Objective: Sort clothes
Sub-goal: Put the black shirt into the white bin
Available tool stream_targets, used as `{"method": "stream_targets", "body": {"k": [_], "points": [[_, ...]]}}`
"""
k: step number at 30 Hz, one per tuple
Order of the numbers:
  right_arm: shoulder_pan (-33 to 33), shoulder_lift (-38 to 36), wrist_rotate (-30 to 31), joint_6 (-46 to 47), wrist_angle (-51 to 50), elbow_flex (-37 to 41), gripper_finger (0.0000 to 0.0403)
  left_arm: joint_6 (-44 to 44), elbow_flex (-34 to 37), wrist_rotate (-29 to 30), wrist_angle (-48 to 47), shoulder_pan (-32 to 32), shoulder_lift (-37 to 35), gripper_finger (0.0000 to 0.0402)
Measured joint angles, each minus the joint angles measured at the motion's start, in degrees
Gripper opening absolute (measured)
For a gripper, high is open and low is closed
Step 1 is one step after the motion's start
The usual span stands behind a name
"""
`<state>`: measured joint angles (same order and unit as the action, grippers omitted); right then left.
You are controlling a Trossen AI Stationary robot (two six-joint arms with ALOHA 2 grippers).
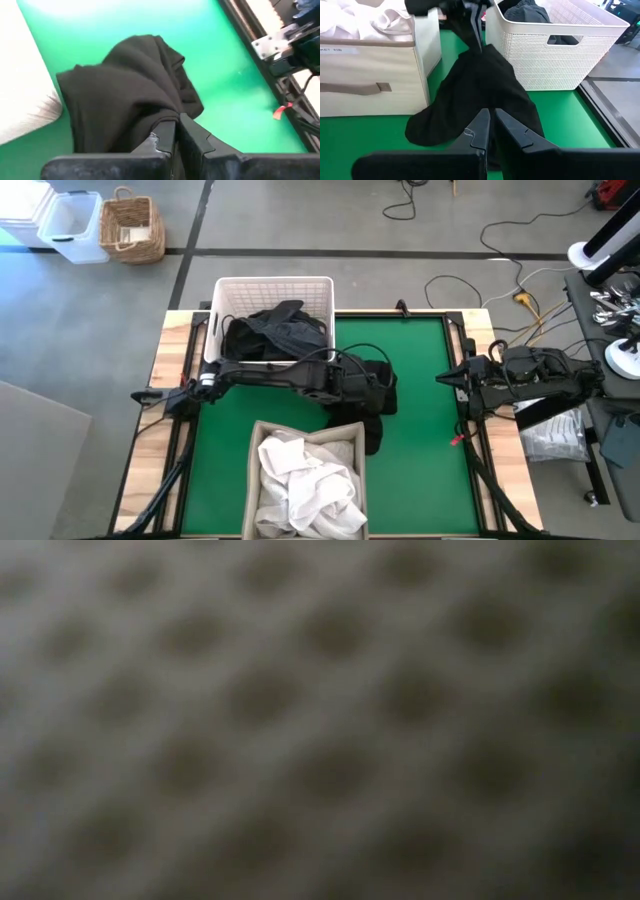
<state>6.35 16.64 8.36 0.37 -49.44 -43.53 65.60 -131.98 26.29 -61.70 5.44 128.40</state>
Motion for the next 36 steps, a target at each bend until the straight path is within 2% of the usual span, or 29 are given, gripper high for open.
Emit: {"method": "stream_targets", "body": {"k": [3, 8, 22, 36], "points": [[0.02, -0.01, 0.0, 0.01, 0.01, 0.0, 0.0018, -0.64, -3.0, 1.26, -3.33, 0.4, -0.1, 0.0], [0.02, 0.01, 0.0, 0.01, 0.01, 0.0, 0.0018, -2.11, -2.95, 2.09, -4.3, 0.91, -1.16, 0.0], [0.0, 0.01, 0.02, -0.28, -0.01, 0.0, 0.0018, -15.43, -2.95, 1.69, 13.2, 1.02, -3.16, 0.0], [0.02, 0.0, 0.08, -0.48, 0.01, 0.0, 0.0018, -24.41, -2.9, 3.11, 21.91, 1.76, -8.52, 0.0]]}}
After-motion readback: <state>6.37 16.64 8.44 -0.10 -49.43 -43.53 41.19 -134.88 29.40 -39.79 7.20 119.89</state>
